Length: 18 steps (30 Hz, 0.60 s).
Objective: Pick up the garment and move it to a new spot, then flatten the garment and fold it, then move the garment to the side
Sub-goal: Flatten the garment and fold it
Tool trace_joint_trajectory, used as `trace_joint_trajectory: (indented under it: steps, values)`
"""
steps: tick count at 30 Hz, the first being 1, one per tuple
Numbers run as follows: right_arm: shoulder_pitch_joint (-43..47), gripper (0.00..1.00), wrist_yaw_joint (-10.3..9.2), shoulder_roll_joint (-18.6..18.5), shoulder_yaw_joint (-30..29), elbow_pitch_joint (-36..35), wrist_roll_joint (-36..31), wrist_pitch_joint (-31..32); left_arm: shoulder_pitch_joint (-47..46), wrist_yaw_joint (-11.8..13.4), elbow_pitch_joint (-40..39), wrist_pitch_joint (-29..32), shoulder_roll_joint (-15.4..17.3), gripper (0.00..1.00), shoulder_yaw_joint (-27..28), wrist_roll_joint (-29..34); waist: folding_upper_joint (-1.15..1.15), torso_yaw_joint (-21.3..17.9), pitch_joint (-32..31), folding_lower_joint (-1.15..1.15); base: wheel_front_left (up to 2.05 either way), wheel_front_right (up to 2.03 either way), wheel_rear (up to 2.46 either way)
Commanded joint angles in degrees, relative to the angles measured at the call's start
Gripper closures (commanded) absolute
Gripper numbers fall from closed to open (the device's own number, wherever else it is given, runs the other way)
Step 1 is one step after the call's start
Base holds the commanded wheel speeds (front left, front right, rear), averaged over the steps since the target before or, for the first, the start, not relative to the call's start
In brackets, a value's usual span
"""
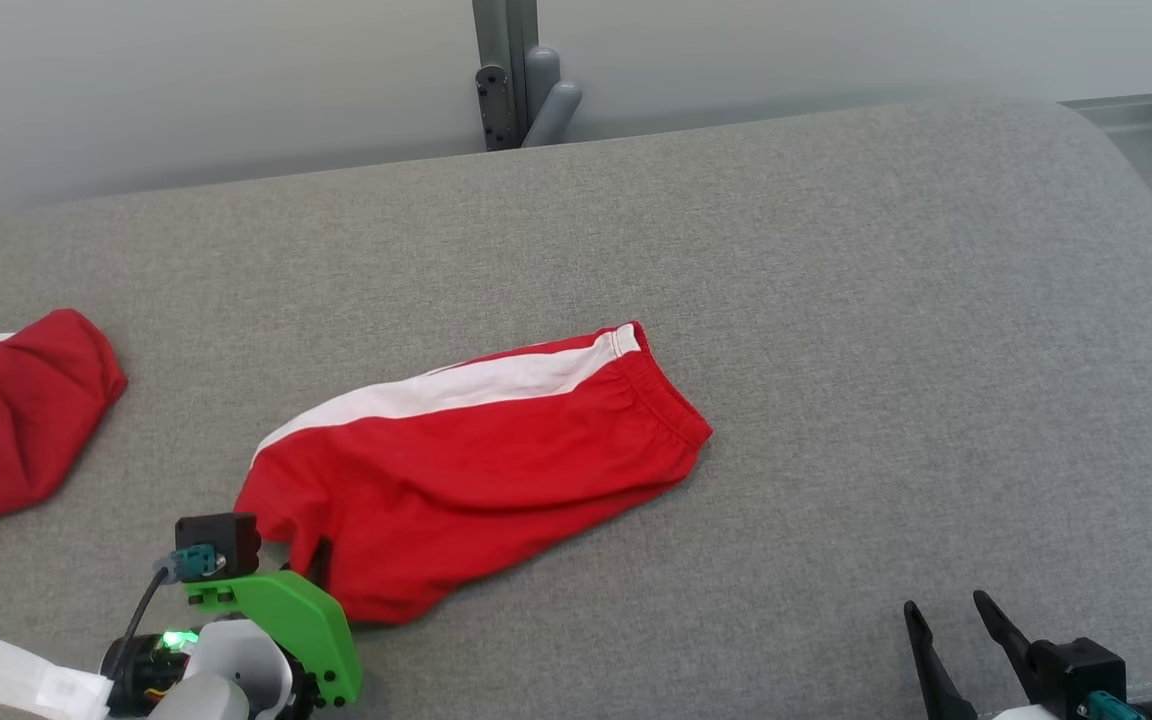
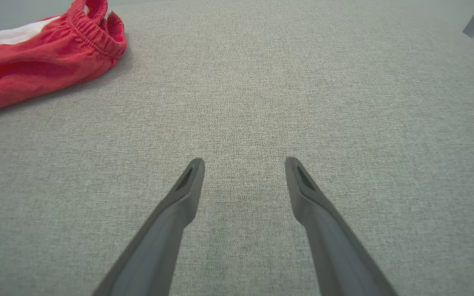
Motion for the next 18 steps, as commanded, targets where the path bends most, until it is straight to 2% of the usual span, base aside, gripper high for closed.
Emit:
trace_joint_trajectory:
  steps: [1,7,8,9,10,14,18]
  values:
    - [0.78,0.0,-0.01,-0.31,-0.16,0.21,0.35,-0.16,0.86,-0.05,0.02,-0.4,0.56,1.0,0.36,-0.86,0.32,0.09,-0.12,0.0,0.0,0.0,0.0]
    - [1.11,0.0,-0.01,-0.53,-0.16,0.53,0.4,-0.16,2.2,-0.14,1.44,-1.66,-0.04,1.0,0.91,-1.71,0.32,0.29,-0.62,0.0,0.0,0.0,0.0]
    - [1.14,0.0,-0.01,-0.54,-0.12,0.61,0.41,-0.16,2.25,0.0,1.55,-2.3,-0.1,0.69,1.01,-1.53,0.32,0.27,-0.76,0.0,0.0,0.0,0.0]
    - [1.19,0.0,-0.01,-0.57,-0.03,0.69,0.35,-0.16,2.46,-0.13,1.76,-2.88,-0.22,0.44,1.05,-1.5,0.32,0.23,-0.92,0.0,0.0,0.0,0.0]
    - [1.23,0.0,-0.01,-0.62,0.01,0.78,0.32,-0.16,2.68,-0.51,1.91,-3.57,-0.43,0.0,1.11,-1.71,0.32,0.2,-1.12,0.0,0.0,0.0,0.0]
    - [1.71,0.0,-0.01,-0.73,-0.01,1.12,0.41,-0.16,3.59,-0.81,2.7,-6.12,-1.19,0.0,1.68,-2.13,0.32,0.18,-2.17,0.0,0.0,0.0,0.0]
    - [2.75,0.0,-0.01,-1.08,-0.14,1.31,0.27,-0.16,4.96,0.33,2.72,-11.04,-1.54,0.0,2.63,-1.17,0.32,0.17,-3.66,0.0,0.0,0.0,0.0]
